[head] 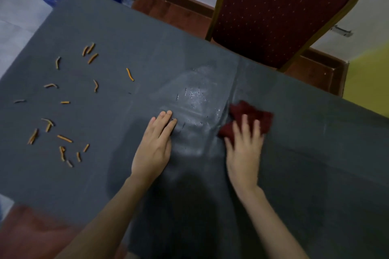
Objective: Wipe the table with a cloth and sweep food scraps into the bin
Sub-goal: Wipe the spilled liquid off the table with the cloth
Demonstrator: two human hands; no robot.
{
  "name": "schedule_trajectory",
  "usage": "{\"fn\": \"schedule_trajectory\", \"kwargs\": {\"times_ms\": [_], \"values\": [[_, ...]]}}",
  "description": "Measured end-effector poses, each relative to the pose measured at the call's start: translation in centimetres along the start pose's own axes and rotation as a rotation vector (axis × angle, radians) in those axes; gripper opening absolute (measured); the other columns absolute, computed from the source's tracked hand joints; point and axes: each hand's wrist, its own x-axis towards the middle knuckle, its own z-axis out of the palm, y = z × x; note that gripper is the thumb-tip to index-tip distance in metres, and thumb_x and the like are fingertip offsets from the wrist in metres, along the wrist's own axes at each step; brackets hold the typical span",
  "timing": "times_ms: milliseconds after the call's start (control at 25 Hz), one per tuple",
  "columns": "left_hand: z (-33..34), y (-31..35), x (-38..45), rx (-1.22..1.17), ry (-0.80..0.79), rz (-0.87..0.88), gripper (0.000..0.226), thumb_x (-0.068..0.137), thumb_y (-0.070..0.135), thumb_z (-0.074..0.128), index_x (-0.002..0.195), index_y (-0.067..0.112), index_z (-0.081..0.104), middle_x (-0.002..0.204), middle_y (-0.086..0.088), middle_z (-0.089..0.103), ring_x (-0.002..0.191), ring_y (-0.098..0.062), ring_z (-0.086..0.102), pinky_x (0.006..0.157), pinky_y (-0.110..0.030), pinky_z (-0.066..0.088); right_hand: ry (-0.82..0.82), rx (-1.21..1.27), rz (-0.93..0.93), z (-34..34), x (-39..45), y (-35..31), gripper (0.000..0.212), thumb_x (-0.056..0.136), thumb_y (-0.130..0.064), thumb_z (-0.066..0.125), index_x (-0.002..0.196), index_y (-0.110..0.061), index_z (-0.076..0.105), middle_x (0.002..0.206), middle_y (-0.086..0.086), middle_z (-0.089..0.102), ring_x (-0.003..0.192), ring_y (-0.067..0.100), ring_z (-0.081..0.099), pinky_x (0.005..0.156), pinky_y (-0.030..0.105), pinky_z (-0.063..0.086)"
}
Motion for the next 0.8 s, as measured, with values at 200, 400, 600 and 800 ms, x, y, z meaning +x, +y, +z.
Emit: {"fn": "schedule_trajectory", "kwargs": {"times_ms": [200,400,600,800], "values": [[0.0,-0.4,0.0,-0.163,0.120,-0.142,0.044,0.090,-0.013,0.040,0.131,-0.005,0.053,0.146,-0.011,0.044,0.139,-0.011,0.031,0.120,-0.025,0.013,-0.130,-0.023,-0.705,1.3,0.3,-4.7,0.045,0.091,-0.032,0.050,0.132,-0.013,0.052,0.153,0.007,0.032,0.143,0.032,0.022,0.113,0.055,0.023],[-0.8,-0.3,0.0,-0.147,0.075,-0.086,0.042,0.085,-0.012,0.046,0.126,-0.004,0.056,0.143,-0.016,0.048,0.139,-0.016,0.033,0.120,-0.029,0.015,-0.145,-0.141,-0.577,-2.7,1.5,7.3,0.055,0.081,-0.017,0.072,0.132,-0.014,0.052,0.153,0.005,0.032,0.143,0.028,0.022,0.114,0.051,0.023],[-2.8,-3.8,0.3,0.052,0.008,-0.047,0.043,0.090,0.020,0.054,0.130,0.004,0.054,0.150,-0.015,0.040,0.142,-0.028,0.031,0.119,-0.043,0.021,-0.067,-0.028,-0.245,-1.7,0.7,4.0,0.050,0.093,-0.025,0.051,0.141,-0.015,0.042,0.154,0.005,0.029,0.144,0.032,0.016,0.114,0.057,0.019],[-2.4,-4.8,0.4,-0.077,0.099,-0.125,0.040,0.093,0.001,0.040,0.130,-0.003,0.052,0.147,-0.014,0.044,0.141,-0.022,0.032,0.121,-0.032,0.016,-0.139,-0.004,-0.812,2.5,0.6,-7.3,0.042,0.090,-0.032,0.050,0.129,-0.015,0.054,0.153,0.006,0.032,0.142,0.034,0.021,0.114,0.055,0.017]]}}
